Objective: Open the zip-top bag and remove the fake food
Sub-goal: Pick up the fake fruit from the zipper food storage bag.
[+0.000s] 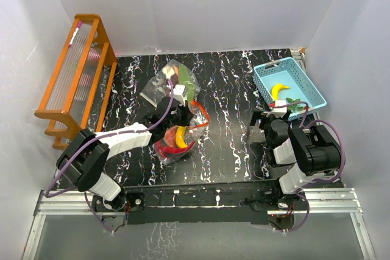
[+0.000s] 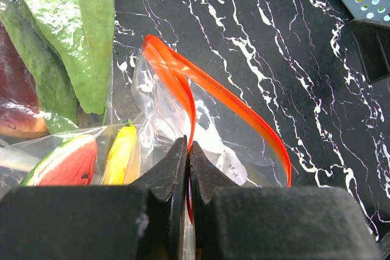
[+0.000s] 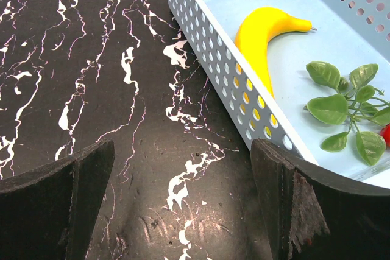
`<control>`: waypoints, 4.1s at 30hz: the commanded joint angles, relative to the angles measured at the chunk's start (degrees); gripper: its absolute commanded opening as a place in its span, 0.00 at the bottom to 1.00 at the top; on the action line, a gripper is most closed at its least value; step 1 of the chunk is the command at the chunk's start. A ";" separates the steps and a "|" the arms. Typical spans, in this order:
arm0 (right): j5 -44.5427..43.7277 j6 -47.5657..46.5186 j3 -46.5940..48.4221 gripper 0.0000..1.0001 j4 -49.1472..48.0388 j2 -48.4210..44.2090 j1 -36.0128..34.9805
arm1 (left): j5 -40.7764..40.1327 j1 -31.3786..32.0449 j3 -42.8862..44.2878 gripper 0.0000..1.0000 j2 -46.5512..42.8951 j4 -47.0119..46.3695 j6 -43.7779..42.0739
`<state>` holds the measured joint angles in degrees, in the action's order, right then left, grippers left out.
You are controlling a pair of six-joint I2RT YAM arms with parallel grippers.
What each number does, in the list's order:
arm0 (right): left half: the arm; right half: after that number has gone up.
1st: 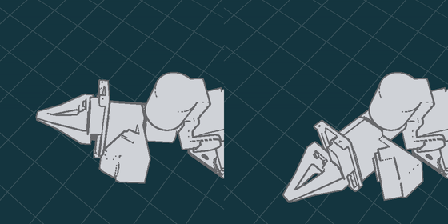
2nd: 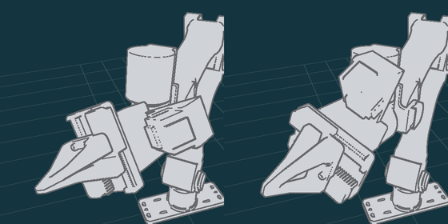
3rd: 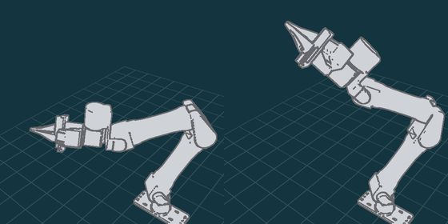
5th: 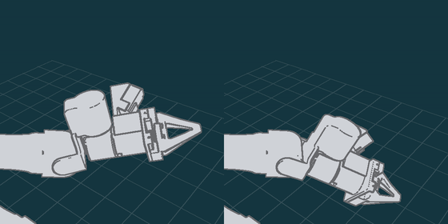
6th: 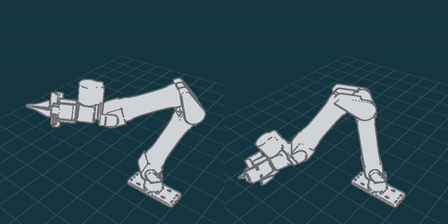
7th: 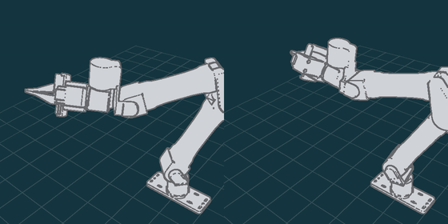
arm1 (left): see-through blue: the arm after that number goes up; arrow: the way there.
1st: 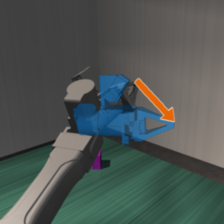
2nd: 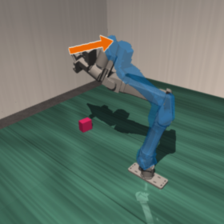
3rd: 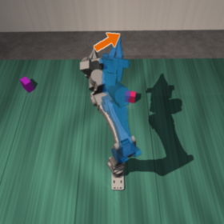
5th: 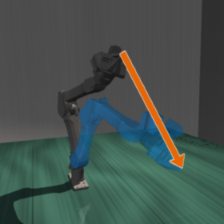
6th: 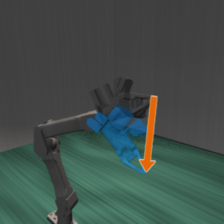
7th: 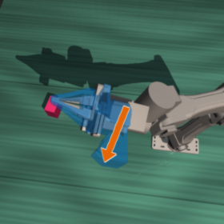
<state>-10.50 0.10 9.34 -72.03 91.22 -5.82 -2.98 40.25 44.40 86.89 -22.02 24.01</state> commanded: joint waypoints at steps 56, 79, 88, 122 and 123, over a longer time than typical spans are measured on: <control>29.80 1.13 16.01 0.98 32.79 -28.19 -0.40 | 3.99 -0.26 0.76 0.00 -3.95 3.54 -0.17; 6.79 13.49 38.42 0.88 67.40 -15.59 -10.39 | 1.18 -0.26 -0.14 0.00 -8.02 4.77 -0.90; 21.80 19.12 42.52 0.14 67.87 -9.18 -13.20 | 0.30 -0.26 -0.39 0.00 -8.22 4.71 -1.04; 33.96 33.06 40.59 0.07 48.13 10.67 -29.15 | 3.74 -0.28 0.47 0.00 -7.63 2.96 -0.89; 34.17 33.23 40.72 0.07 47.82 11.47 -29.09 | 4.03 -0.26 0.58 0.00 -7.69 2.87 -0.72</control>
<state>23.94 32.27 49.52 -19.22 99.92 -35.00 -0.51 40.23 43.40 81.34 -17.78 22.74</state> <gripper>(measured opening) 0.077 0.010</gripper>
